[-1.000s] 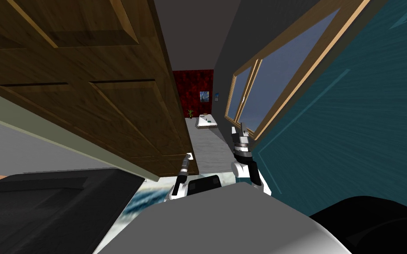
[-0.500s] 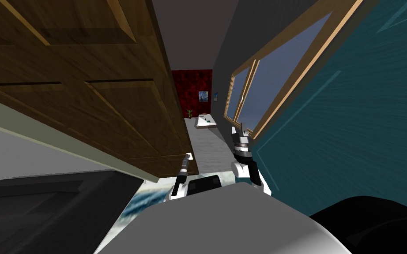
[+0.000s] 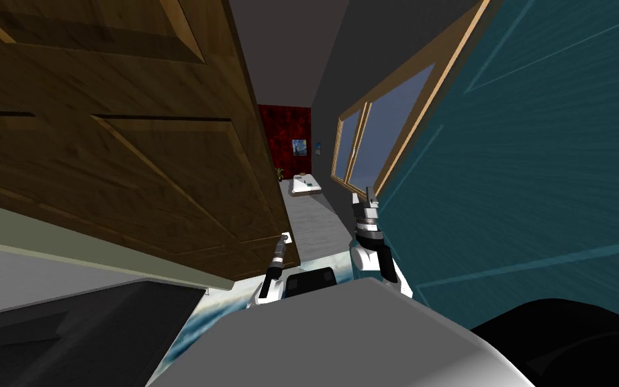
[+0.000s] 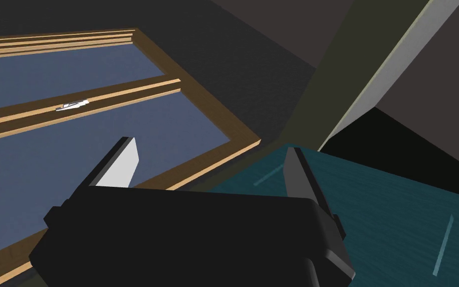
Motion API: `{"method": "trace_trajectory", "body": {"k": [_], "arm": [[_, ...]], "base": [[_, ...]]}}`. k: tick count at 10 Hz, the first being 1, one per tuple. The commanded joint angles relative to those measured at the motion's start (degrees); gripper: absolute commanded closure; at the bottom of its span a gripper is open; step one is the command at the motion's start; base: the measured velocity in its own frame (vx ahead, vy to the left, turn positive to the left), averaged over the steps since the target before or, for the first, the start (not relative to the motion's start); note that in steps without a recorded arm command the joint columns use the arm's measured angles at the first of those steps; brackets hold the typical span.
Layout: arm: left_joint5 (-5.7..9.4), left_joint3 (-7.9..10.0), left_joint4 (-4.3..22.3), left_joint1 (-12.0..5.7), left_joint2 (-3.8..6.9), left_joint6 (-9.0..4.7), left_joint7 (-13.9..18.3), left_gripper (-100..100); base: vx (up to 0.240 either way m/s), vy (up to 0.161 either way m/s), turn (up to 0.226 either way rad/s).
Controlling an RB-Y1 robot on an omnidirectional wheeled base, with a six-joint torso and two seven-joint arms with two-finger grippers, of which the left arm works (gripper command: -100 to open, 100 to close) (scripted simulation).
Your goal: Pull the door open
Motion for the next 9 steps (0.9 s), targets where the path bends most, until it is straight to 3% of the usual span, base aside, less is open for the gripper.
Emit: {"method": "trace_trajectory", "body": {"k": [1, 5, 9], "arm": [[-0.24, -0.74, 0.1, 0.28, -0.08, 0.46, 0.1, 100], [-0.04, -0.96, 0.5, 0.18, 0.85, 0.24, 0.7, 100], [0.14, -1.19, 0.7, 0.08, 1.58, -0.04, 1.2, 100]], "base": [[-0.141, 0.047, -0.178], [-0.172, 0.048, -0.189], [-0.216, 0.026, -0.081]]}}
